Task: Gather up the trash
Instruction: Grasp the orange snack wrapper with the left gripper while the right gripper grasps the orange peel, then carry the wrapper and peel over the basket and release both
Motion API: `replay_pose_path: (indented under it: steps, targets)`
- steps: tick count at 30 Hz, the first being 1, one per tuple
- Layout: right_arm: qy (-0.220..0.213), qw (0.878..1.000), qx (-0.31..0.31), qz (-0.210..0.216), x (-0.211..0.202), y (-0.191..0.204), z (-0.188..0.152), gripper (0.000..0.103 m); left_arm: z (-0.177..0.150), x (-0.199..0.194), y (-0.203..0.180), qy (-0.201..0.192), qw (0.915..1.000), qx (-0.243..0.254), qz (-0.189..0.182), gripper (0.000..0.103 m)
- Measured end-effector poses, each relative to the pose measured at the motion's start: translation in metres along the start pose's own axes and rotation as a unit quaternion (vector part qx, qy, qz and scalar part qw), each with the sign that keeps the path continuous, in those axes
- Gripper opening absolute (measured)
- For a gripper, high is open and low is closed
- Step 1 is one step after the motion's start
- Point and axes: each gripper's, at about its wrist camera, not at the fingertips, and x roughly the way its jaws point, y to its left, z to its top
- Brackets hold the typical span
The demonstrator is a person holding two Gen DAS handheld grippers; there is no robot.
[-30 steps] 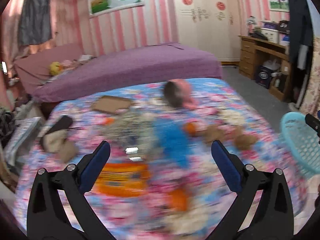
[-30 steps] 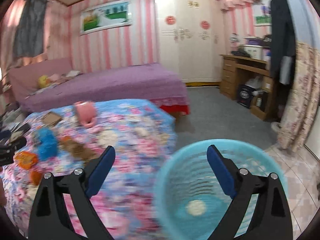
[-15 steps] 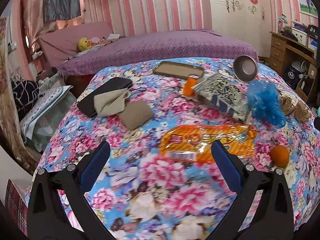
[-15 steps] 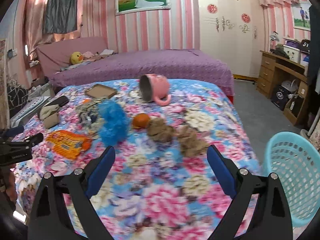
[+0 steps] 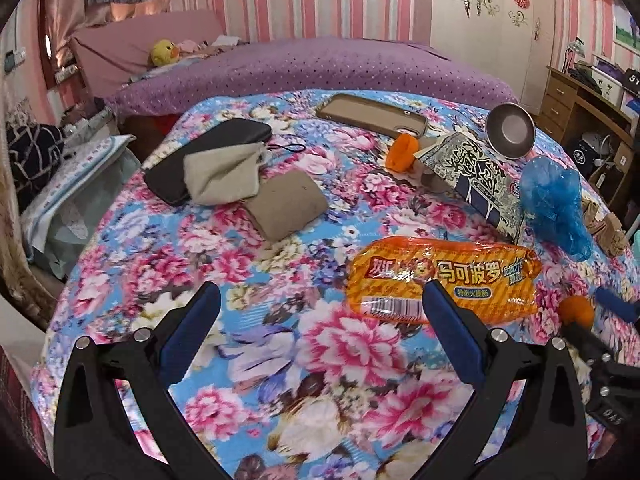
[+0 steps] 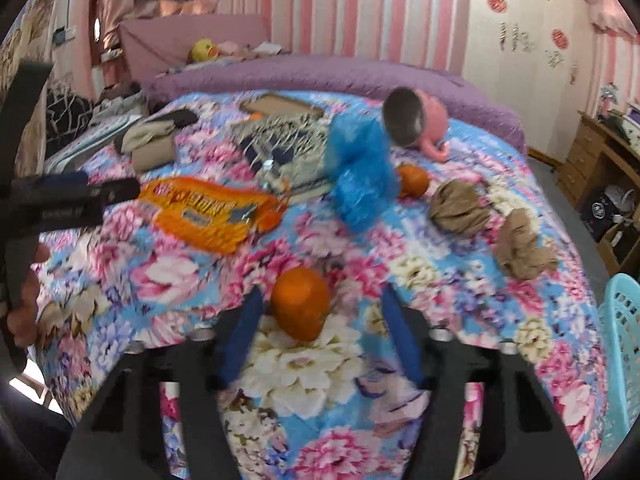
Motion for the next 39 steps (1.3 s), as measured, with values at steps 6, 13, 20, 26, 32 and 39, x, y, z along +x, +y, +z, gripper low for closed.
replay_pose_path:
  steps: [6, 13, 20, 26, 32, 39]
  targets:
    - [0.004, 1.0, -0.002, 0.031, 0.0, -0.004, 0.0, 0.029, 0.004, 0.024, -0.01, 0.043, 0.9986, 0.001, -0.031, 0.08]
    - [-0.022, 0.999, 0.024, 0.021, -0.013, -0.038, 0.008, 0.028, 0.002, 0.024, -0.03, 0.045, 0.9974, 0.034, -0.045, 0.027]
    - [-0.027, 0.998, 0.056, -0.007, -0.017, -0.084, 0.005, 0.028, 0.005, 0.008, -0.037, 0.017, 0.9979, 0.035, -0.052, 0.002]
    - [-0.045, 0.997, 0.062, -0.021, -0.031, -0.108, 0.007, 0.028, 0.017, -0.037, -0.044, -0.034, 0.9981, 0.026, -0.044, 0.002]
    - [-0.067, 0.994, 0.074, -0.04, -0.053, -0.14, 0.006, 0.028, 0.04, -0.109, -0.084, -0.114, 0.9911, 0.057, -0.038, 0.002]
    - [-0.084, 0.987, 0.114, -0.076, -0.082, -0.197, -0.006, 0.028, 0.052, -0.154, -0.154, -0.139, 0.9845, 0.084, -0.066, 0.002]
